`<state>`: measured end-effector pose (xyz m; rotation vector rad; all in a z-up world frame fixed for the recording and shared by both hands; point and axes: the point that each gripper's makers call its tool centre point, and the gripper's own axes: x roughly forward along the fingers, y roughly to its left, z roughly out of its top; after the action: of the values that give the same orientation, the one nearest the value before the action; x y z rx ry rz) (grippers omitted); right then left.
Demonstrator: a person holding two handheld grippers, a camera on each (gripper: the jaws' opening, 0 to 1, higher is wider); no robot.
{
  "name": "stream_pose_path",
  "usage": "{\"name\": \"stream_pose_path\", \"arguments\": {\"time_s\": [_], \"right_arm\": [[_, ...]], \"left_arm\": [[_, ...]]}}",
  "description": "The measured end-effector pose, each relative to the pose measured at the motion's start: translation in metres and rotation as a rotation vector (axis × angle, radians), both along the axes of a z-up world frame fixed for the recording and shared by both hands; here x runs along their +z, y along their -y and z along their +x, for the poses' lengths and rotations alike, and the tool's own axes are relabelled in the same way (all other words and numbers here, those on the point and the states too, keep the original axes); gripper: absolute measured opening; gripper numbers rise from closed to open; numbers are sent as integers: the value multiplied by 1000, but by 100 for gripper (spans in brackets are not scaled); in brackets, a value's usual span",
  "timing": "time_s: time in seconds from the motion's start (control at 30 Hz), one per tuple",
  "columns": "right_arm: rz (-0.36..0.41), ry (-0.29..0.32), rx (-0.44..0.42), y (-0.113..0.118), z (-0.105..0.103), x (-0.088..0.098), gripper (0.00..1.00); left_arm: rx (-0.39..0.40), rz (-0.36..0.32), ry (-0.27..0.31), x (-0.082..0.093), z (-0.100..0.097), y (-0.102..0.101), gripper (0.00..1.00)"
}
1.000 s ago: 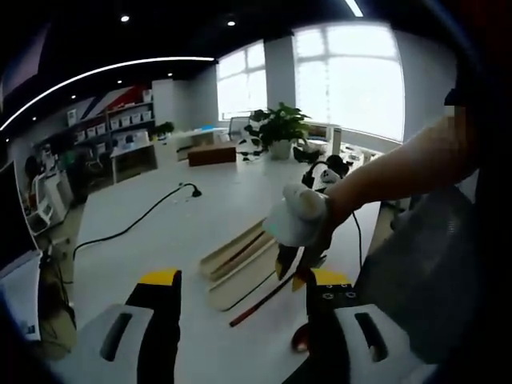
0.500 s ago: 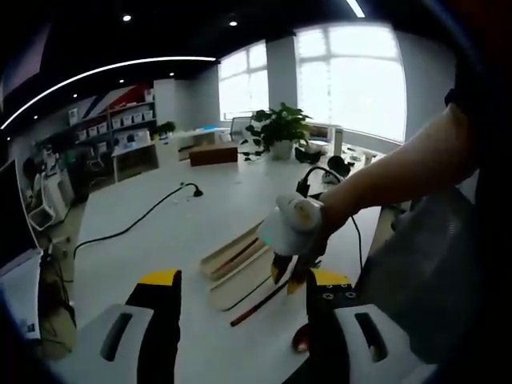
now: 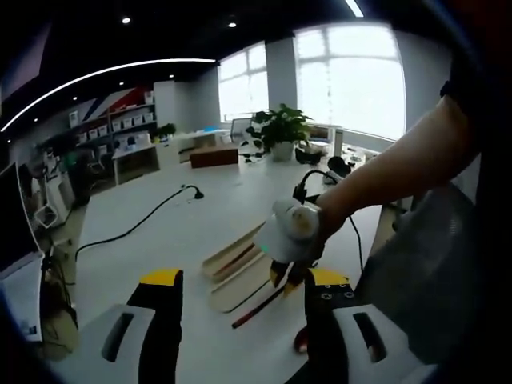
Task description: Arrange the utensils inside the cutlery case until each visible utensil rests in its matching compartment.
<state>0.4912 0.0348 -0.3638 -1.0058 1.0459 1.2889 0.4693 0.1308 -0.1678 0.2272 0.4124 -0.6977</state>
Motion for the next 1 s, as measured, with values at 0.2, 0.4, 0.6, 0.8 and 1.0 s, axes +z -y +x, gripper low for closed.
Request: {"name": "stream_pose_path", "arguments": {"time_s": [0.2,0.4,0.6,0.8,1.0], "right_arm": [[-30,1,20,-1,1,-1,9],[0,-5,-23,-3,3,0,5],[-3,2,-27,-6,1,-1,1],[-27,15,27,-6,1,-1,0],[-41,-10,16,-6,2,-1,0]], "left_arm": [[6,-4,-1,0,1,-1,63],[3,-1,0,0,0,-2,63],[3,1,-1,0,0,-2,63],[-2,8,-9,-3,0,-1,63],[3,14,-7,-3,-1,-3,63]]}}
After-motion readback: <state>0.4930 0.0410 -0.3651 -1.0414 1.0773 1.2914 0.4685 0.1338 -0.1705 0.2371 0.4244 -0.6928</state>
